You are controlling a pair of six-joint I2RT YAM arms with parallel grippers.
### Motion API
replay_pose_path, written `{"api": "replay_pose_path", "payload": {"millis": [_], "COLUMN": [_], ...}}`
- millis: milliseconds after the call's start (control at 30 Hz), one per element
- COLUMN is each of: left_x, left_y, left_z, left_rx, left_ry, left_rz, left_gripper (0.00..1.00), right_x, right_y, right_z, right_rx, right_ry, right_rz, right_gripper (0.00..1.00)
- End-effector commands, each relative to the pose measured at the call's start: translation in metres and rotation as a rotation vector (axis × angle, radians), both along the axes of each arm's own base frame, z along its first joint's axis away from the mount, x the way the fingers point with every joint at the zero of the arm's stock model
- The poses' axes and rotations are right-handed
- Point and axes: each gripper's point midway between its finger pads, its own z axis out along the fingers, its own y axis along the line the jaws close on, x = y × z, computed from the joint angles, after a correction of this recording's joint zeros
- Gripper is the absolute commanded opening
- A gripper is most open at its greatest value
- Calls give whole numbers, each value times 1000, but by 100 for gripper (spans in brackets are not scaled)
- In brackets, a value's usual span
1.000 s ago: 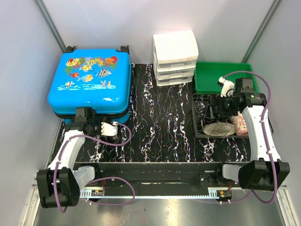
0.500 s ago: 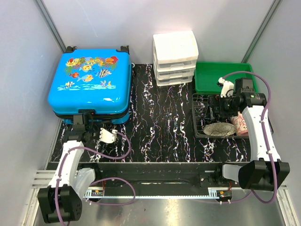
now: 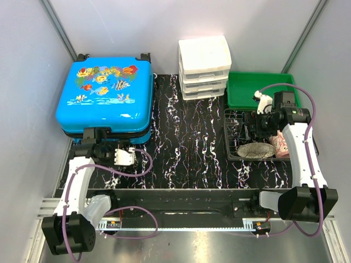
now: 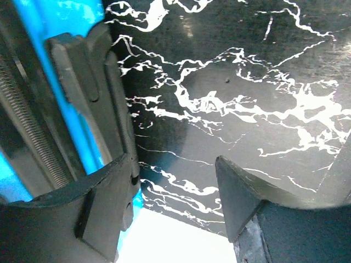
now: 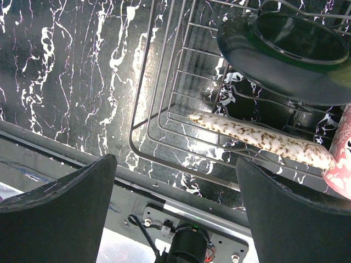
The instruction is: Open, take out, and arrange the luggage
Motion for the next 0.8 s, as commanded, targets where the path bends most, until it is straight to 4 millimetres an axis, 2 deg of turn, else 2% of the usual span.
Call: {"api": "replay_pose_path", "payload": {"millis": [0,167,233,267,333,367,467,600,733,767], "left_x": [11,38,44,56,62,72,80,72,57,48], "left_y": [-10,-6,-4,-2,-1,1,2,3,3,0], "left_z": [21,29,22,25,17,20,5,-26,-50,-55], "left_rx": [-71,-67,-57,-50,-52,-53,-49,-31,-31,-41], "left_ry": [-22,-108,-128,-178,-194,-237,-249,-160,-61,-17], "left_rz": [-2,16,20,25,33,45,40,23,18,7], "left_gripper": [67,69,71,71,75,75,77,75,70,67], "right_x": [-3,-3,-2,-2,-2,-2,-3,-3,-3,-4], "right_y": [4,4,4,4,4,4,4,3,1,1], "right_z": [5,2,2,0,-2,-4,-7,-8,-8,-7], "right_rx": [16,15,16,15,16,18,18,14,1,1], "right_ry": [-23,-19,-19,-16,-13,-7,0,2,0,-2], "right_rz": [28,30,29,32,29,28,28,27,27,28], "right_gripper": [100,100,100,100,100,100,100,100,100,100]}}
